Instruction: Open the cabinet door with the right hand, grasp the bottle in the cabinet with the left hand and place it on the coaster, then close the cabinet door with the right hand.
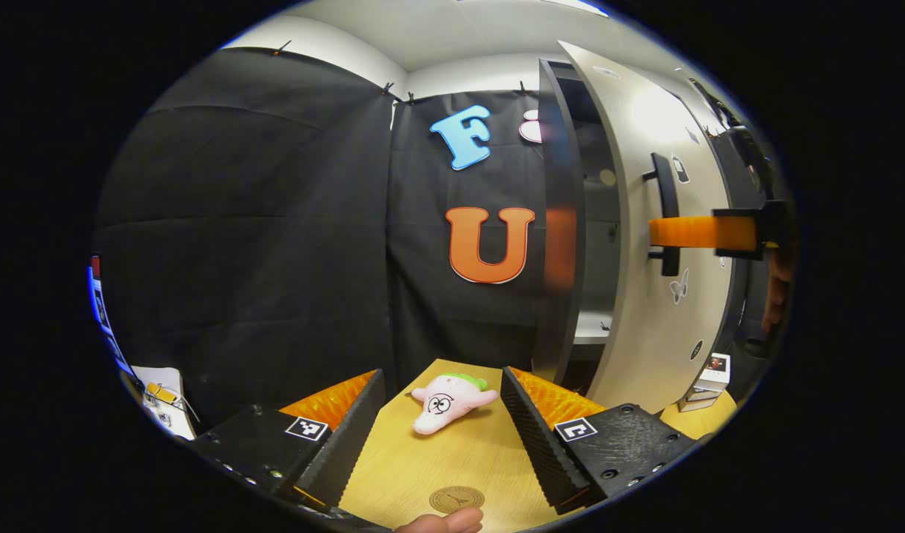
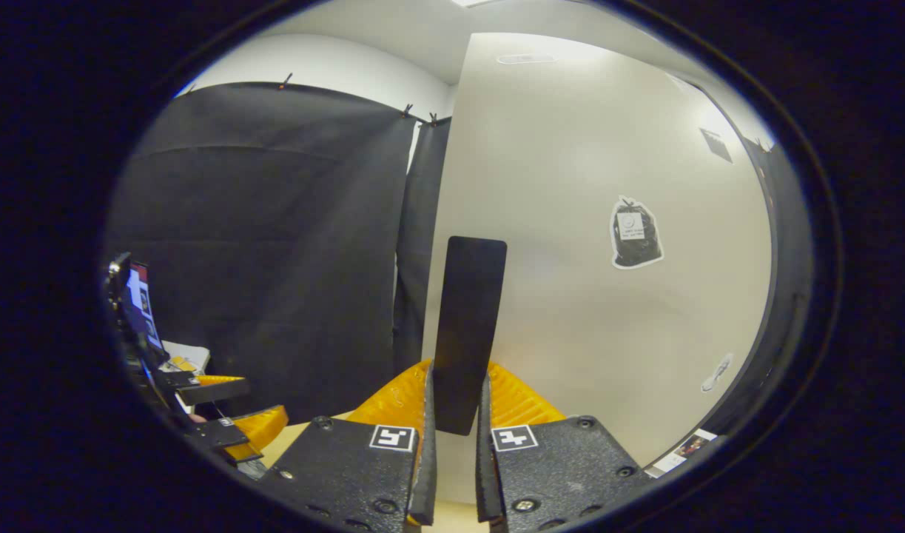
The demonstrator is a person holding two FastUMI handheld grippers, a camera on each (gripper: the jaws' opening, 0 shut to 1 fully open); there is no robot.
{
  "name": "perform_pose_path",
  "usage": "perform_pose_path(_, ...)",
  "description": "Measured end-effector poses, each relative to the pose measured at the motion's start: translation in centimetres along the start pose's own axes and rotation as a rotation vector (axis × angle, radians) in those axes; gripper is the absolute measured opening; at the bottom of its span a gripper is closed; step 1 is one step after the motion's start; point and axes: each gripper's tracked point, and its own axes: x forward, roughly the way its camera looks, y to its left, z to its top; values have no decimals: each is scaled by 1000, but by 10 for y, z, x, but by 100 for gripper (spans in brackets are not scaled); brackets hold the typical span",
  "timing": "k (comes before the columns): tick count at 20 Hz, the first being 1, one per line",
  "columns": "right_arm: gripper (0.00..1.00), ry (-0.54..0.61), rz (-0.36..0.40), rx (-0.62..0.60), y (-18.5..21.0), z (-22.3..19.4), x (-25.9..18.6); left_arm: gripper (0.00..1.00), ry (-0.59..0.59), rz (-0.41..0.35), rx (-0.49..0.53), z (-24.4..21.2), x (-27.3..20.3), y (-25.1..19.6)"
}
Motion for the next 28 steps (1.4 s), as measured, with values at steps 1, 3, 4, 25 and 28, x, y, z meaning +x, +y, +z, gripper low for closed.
perform_pose_path(1,25,6,15,6,0,-1,-13,95,8,-19,3,-3,2,-4)
perform_pose_path(3,24,16,27,3,1,-1,-37,95,17,-51,13,-11,9,-13)
perform_pose_path(4,25,20,31,3,1,-1,-45,95,20,-64,25,-12,14,-21)
perform_pose_path(25,23,49,-207,61,-106,-13,-250,95,-12,-238,133,11,40,-259)
perform_pose_path(28,23,29,-262,101,-119,-15,-264,96,-37,-238,154,22,55,-273)
